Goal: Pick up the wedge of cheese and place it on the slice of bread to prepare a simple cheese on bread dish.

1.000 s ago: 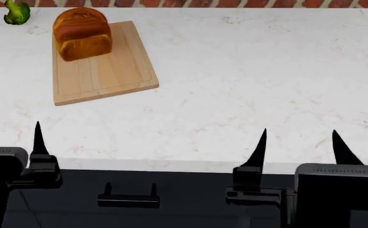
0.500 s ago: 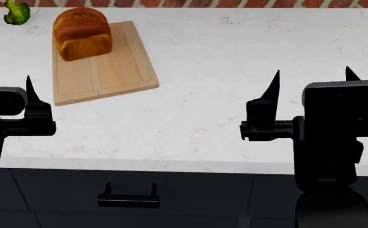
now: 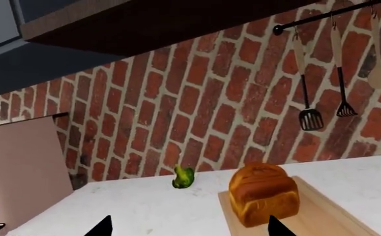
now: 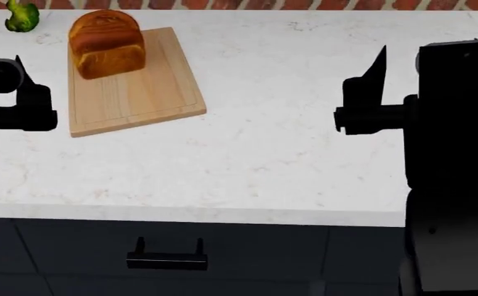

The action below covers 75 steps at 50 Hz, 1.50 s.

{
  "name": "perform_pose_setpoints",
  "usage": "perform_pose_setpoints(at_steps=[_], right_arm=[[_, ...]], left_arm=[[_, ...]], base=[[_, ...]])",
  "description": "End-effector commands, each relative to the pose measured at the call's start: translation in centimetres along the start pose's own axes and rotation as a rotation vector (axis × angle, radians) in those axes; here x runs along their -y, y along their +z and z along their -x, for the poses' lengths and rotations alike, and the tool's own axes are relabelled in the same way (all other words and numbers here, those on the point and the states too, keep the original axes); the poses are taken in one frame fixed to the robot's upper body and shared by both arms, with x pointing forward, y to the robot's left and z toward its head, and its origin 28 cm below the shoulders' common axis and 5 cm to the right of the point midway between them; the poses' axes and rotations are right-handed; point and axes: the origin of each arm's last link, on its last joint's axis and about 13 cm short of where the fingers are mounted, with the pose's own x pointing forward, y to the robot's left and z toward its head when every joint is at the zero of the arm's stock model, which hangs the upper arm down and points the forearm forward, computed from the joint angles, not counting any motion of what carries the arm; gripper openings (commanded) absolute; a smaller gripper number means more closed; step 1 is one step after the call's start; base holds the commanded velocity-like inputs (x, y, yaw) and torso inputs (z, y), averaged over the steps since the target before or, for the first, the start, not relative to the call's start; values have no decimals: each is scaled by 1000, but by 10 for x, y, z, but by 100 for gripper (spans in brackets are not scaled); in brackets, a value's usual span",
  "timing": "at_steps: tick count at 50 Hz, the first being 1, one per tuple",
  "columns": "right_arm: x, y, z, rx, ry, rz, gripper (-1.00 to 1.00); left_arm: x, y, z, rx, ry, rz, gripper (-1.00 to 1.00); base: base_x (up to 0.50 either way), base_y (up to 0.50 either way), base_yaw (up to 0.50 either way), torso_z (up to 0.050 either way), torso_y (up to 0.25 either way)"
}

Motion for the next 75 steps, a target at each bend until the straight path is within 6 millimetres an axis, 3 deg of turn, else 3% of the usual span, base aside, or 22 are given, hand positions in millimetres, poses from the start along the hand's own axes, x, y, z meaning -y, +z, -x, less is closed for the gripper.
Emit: perform_pose_setpoints(at_steps=[1,4,24,59,75], right_arm=[[5,16,-13,24,-22,-9,100],[4,19,-14,27,-17,-6,100],[12,29,-19,38,-47,32,100],[11,23,-19,21,-47,42,100],[8,20,-19,21,-19,57,100]], left_arm=[[-5,13,-11,3,10,-46,100],[-7,14,-15,-24,-15,48,100],[-9,20,-23,-38,-3,45,100],[-7,23,-26,-41,-25,72,100],[-7,21,-25,-46,-34,85,100]], base=[[0,0,0,0,0],[0,0,0,0,0],[0,0,0,0,0],[0,0,0,0,0],[91,281,0,0,0]])
